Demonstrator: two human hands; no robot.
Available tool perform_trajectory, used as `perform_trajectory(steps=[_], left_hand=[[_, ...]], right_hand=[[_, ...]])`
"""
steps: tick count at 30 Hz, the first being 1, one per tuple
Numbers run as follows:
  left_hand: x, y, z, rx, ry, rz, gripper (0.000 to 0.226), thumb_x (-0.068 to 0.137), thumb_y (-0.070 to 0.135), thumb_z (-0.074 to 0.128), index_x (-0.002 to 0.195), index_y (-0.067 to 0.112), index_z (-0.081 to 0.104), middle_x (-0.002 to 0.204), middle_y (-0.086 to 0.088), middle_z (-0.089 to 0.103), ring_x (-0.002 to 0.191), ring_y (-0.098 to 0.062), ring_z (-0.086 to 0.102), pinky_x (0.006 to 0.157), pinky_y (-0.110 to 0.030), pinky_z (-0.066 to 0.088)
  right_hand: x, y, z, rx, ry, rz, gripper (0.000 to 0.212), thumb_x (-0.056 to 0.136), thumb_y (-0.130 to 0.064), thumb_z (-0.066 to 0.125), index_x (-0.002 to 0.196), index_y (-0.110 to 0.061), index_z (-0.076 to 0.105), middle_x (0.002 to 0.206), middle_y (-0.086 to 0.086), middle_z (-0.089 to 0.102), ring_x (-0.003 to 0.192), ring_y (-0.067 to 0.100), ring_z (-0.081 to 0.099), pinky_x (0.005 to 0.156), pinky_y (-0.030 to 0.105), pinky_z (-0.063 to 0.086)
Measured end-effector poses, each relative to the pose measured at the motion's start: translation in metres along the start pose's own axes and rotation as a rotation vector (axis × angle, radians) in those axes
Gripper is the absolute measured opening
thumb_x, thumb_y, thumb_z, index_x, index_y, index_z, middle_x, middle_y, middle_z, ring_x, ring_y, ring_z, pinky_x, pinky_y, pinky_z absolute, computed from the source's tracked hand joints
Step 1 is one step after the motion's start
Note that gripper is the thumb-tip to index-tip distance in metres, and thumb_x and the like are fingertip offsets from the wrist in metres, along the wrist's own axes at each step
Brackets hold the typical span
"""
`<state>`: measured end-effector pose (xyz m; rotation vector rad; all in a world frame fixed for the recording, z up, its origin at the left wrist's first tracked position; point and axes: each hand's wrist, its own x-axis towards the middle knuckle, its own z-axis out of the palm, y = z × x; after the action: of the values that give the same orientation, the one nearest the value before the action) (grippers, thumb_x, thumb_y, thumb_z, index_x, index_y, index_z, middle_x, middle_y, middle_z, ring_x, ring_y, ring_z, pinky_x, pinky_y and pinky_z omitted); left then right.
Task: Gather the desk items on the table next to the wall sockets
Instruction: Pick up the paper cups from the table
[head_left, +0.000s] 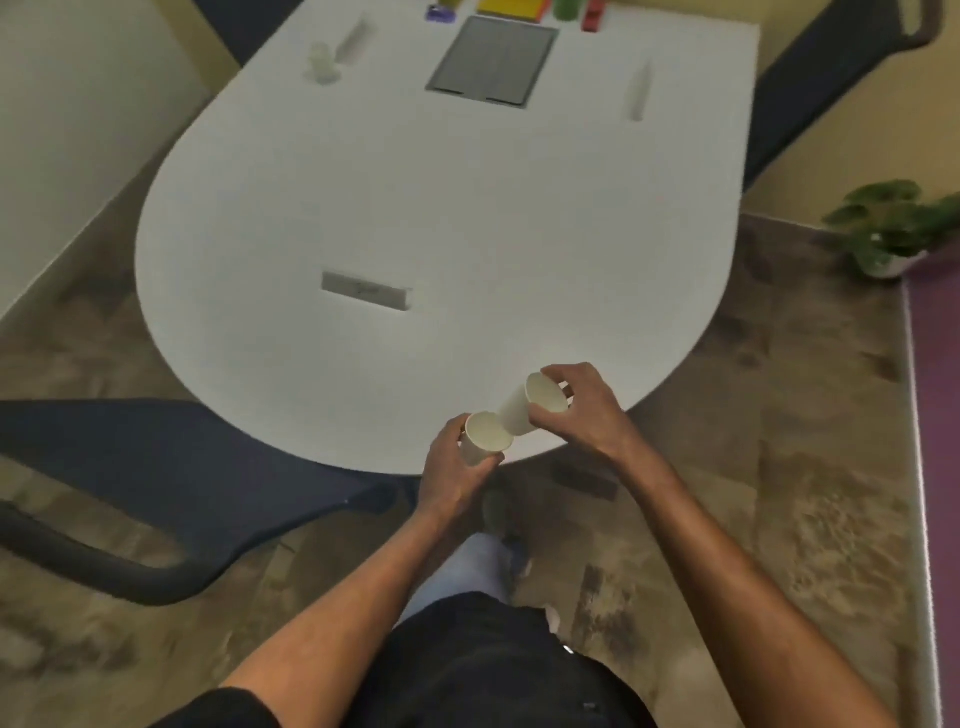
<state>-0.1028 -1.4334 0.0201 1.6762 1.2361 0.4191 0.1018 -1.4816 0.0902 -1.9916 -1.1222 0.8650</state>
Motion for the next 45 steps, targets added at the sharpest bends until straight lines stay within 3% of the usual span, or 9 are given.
perform_trajectory(steps=[3, 9, 12, 18, 21, 24, 30, 40, 45], left_hand=[[0.033, -0.005, -0.002, -0.004, 0.11, -0.083, 0.07, 0.073, 0.044, 0.084, 0.132, 0.035, 0.047, 0.133, 0.009, 0.058, 0.116, -0.012, 0.056, 0.098, -0.034, 0.052], [0.096, -0.009, -0.019, -0.102, 0.258, -0.219, 0.071, 0.074, 0.041, 0.085, 0.134, 0.03, 0.049, 0.131, 0.007, 0.059, 0.118, -0.015, 0.057, 0.097, -0.03, 0.051], [0.123, -0.014, -0.026, -0.113, 0.287, -0.256, 0.072, 0.074, 0.042, 0.085, 0.135, 0.029, 0.048, 0.131, 0.006, 0.059, 0.116, -0.016, 0.057, 0.095, -0.03, 0.053], [0.149, -0.024, -0.036, -0.16, 0.391, -0.328, 0.071, 0.075, 0.04, 0.084, 0.135, 0.031, 0.048, 0.128, 0.011, 0.057, 0.112, -0.01, 0.054, 0.09, -0.022, 0.048], [0.15, -0.029, -0.036, -0.188, 0.441, -0.369, 0.071, 0.074, 0.039, 0.085, 0.133, 0.031, 0.048, 0.121, 0.017, 0.054, 0.11, -0.01, 0.055, 0.083, -0.015, 0.045], [0.15, -0.034, -0.033, -0.195, 0.5, -0.405, 0.072, 0.073, 0.039, 0.086, 0.133, 0.031, 0.048, 0.127, 0.01, 0.058, 0.111, -0.011, 0.055, 0.084, -0.017, 0.047], [0.149, -0.033, -0.02, -0.21, 0.601, -0.477, 0.073, 0.072, 0.042, 0.086, 0.134, 0.032, 0.048, 0.132, 0.007, 0.057, 0.111, -0.01, 0.055, 0.081, -0.013, 0.047], [0.145, -0.022, 0.002, -0.265, 0.709, -0.567, 0.074, 0.071, 0.039, 0.088, 0.132, 0.027, 0.049, 0.129, 0.007, 0.058, 0.11, -0.011, 0.056, 0.088, -0.029, 0.055], [0.145, -0.025, 0.006, -0.269, 0.717, -0.594, 0.073, 0.07, 0.039, 0.088, 0.131, 0.028, 0.049, 0.126, 0.01, 0.059, 0.11, -0.013, 0.057, 0.091, -0.037, 0.057]], right_hand=[[0.054, -0.003, -0.008, -0.066, -0.08, 0.01, 0.061, 0.062, -0.05, 0.072, 0.12, -0.034, 0.062, 0.118, -0.014, 0.051, 0.1, 0.001, 0.058, 0.073, 0.014, 0.044], [0.146, -0.029, -0.006, -0.133, -0.155, -0.089, 0.05, 0.062, -0.049, 0.075, 0.109, -0.041, 0.058, 0.113, -0.015, 0.047, 0.103, 0.006, 0.056, 0.08, 0.026, 0.052], [0.193, -0.037, 0.003, -0.167, -0.153, -0.166, 0.051, 0.06, -0.047, 0.076, 0.106, -0.032, 0.058, 0.104, -0.016, 0.045, 0.103, 0.007, 0.052, 0.086, 0.032, 0.052], [0.267, -0.053, 0.042, -0.275, -0.276, -0.226, 0.071, 0.065, -0.049, 0.079, 0.127, -0.02, 0.061, 0.129, 0.004, 0.052, 0.124, 0.02, 0.049, 0.094, 0.026, 0.042], [0.29, -0.061, 0.065, -0.326, -0.336, -0.251, 0.074, 0.071, -0.045, 0.081, 0.135, -0.018, 0.055, 0.136, 0.008, 0.049, 0.128, 0.025, 0.047, 0.099, 0.032, 0.044], [0.307, -0.063, 0.084, -0.37, -0.386, -0.278, 0.075, 0.076, -0.039, 0.081, 0.141, -0.015, 0.051, 0.138, 0.009, 0.047, 0.131, 0.028, 0.044, 0.104, 0.038, 0.044], [0.328, -0.053, 0.109, -0.494, -0.45, -0.36, 0.076, 0.078, -0.033, 0.079, 0.144, -0.012, 0.047, 0.139, 0.012, 0.045, 0.128, 0.033, 0.043, 0.099, 0.045, 0.047], [0.347, -0.036, 0.125, -0.631, -0.545, -0.423, 0.078, 0.08, -0.033, 0.075, 0.147, -0.01, 0.041, 0.141, 0.015, 0.041, 0.129, 0.035, 0.04, 0.091, 0.047, 0.052], [0.351, -0.026, 0.13, -0.656, -0.597, -0.435, 0.078, 0.084, -0.026, 0.074, 0.15, -0.008, 0.037, 0.144, 0.016, 0.037, 0.131, 0.037, 0.038, 0.097, 0.048, 0.049]])
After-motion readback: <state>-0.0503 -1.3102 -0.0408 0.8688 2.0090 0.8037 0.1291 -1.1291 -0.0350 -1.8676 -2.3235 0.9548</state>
